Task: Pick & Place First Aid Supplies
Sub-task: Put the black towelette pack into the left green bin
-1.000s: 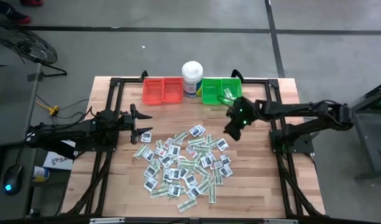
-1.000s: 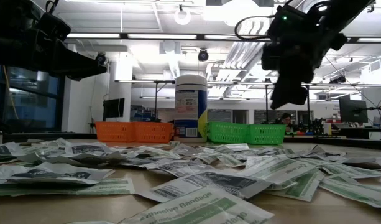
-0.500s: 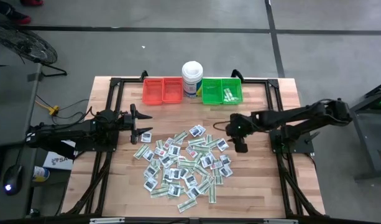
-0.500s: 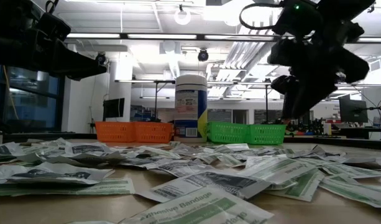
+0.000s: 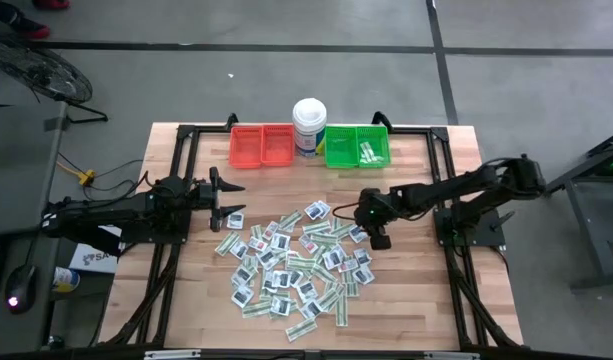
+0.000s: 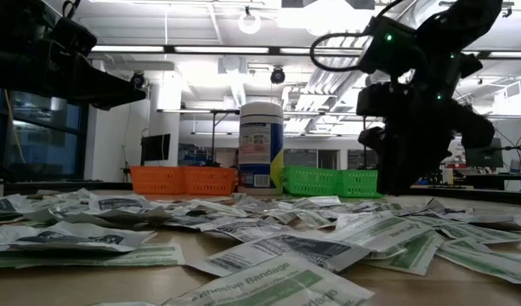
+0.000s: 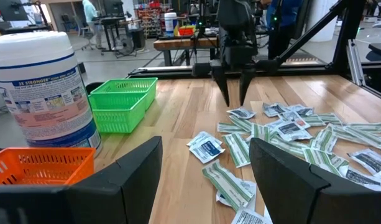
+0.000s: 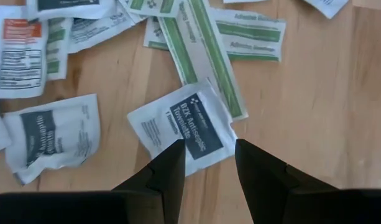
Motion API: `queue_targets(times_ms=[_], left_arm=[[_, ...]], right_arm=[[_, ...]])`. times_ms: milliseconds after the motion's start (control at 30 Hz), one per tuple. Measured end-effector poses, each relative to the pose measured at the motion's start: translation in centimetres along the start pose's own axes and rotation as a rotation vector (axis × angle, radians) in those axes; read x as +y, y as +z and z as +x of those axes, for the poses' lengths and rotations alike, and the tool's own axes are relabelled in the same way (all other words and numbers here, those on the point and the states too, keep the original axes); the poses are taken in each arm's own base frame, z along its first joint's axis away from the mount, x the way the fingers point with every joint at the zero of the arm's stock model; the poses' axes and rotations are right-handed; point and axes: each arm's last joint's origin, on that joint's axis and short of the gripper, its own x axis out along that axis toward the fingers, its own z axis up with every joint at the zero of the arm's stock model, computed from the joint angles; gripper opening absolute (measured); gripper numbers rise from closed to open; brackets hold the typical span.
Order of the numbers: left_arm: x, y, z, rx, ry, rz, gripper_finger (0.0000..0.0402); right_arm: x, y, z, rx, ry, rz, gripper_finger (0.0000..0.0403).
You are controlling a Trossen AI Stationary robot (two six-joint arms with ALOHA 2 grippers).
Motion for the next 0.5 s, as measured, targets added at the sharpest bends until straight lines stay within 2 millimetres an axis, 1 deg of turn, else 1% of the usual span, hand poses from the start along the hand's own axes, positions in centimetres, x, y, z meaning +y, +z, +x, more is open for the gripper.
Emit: queue_targets(times_ms=[100, 267, 400, 500], left_arm=[[0.0, 0.0, 0.0, 0.000, 0.000, 0.000, 0.0238], [0.0, 0.0, 0.0, 0.000, 0.000, 0.000, 0.0238], [0.0, 0.0, 0.0, 0.000, 0.000, 0.000, 0.0238], [0.0, 0.0, 0.0, 0.000, 0.000, 0.000, 0.0238]], right_arm=[[-0.1, 0.0, 0.6, 0.006, -0.027, -0.002, 0.0134], [-0.3, -0.1, 1.0, 0.029, -0.091, -0.003, 0.0134], [-0.3, -0.2, 1.3, 0.041, -0.095, -0.003, 0.0134], [-0.3, -0.2, 1.7, 0.045, -0.058, -0.001, 0.0134]])
